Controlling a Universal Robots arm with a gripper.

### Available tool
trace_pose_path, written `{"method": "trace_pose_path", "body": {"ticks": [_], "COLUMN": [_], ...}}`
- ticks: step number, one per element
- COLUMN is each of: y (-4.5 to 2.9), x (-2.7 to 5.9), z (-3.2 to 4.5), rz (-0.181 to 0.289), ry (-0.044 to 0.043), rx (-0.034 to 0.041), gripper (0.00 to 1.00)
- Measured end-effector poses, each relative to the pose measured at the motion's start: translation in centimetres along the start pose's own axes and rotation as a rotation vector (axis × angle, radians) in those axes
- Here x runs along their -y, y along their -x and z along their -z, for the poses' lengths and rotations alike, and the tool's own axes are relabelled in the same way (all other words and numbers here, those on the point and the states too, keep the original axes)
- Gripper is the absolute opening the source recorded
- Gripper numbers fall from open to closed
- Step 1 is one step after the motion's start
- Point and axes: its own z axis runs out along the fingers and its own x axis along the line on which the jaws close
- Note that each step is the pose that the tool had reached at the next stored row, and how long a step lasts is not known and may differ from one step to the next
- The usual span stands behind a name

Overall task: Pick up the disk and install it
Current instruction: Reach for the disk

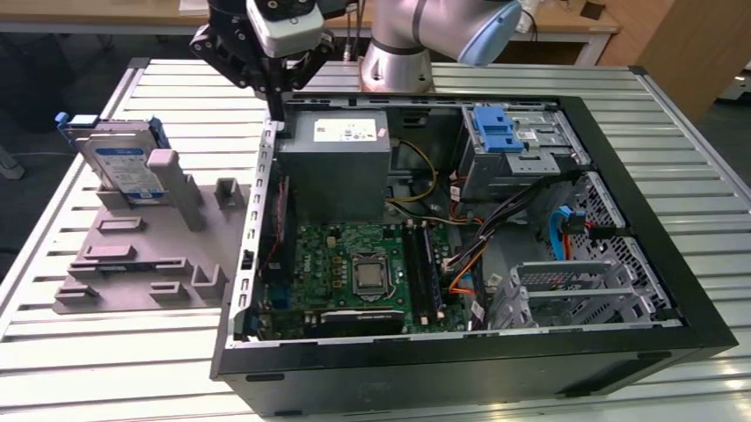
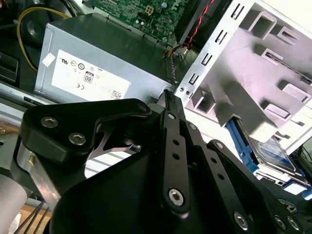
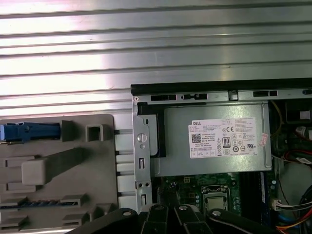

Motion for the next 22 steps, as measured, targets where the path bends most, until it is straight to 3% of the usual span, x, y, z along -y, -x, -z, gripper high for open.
{"method": "trace_pose_path", "body": {"ticks": [22], "y": [-1.13], "x": [0.09], "z": [-0.06], "rz": [0.0], "ry": [0.0], "rx": [-0.0002], "gripper": [0.11]}}
